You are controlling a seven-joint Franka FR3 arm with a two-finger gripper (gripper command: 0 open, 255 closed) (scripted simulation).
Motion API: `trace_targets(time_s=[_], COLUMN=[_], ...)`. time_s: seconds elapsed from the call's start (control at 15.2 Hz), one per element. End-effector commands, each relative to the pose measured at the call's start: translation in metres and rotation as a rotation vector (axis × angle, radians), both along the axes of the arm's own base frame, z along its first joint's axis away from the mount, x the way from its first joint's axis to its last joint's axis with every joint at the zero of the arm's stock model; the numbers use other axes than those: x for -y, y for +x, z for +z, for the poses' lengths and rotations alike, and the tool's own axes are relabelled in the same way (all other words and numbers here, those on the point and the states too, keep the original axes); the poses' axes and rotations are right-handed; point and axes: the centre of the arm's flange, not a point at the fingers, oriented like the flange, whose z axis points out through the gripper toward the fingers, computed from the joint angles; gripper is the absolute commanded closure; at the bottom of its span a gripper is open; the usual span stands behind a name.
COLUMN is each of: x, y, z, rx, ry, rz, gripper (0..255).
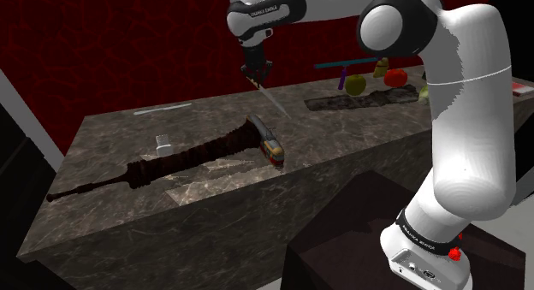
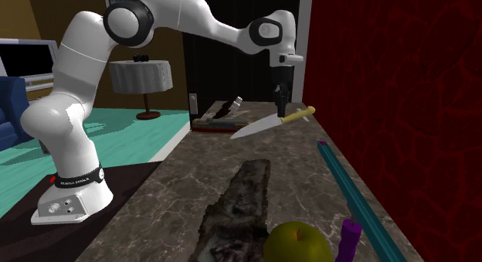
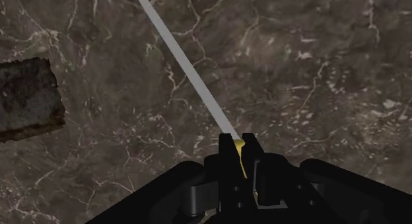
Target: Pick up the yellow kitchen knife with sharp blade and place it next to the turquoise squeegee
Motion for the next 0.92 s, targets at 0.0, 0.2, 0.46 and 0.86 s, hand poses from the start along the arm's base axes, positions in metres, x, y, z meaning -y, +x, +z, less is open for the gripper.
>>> trace_targets(time_s=[0.0, 0.2, 0.46, 0.86], x=[-0.001, -0.001, -0.001, -0.001], y=[0.0, 0.0, 0.0, 0.0], z=[0.01, 0.026, 0.047, 0.079], rx=[0.0, 0.0, 0.0, 0.0], ry=[0.0, 0.0, 0.0, 0.0], rz=[0.0, 0.0, 0.0, 0.0], gripper=[255, 255, 255, 255])
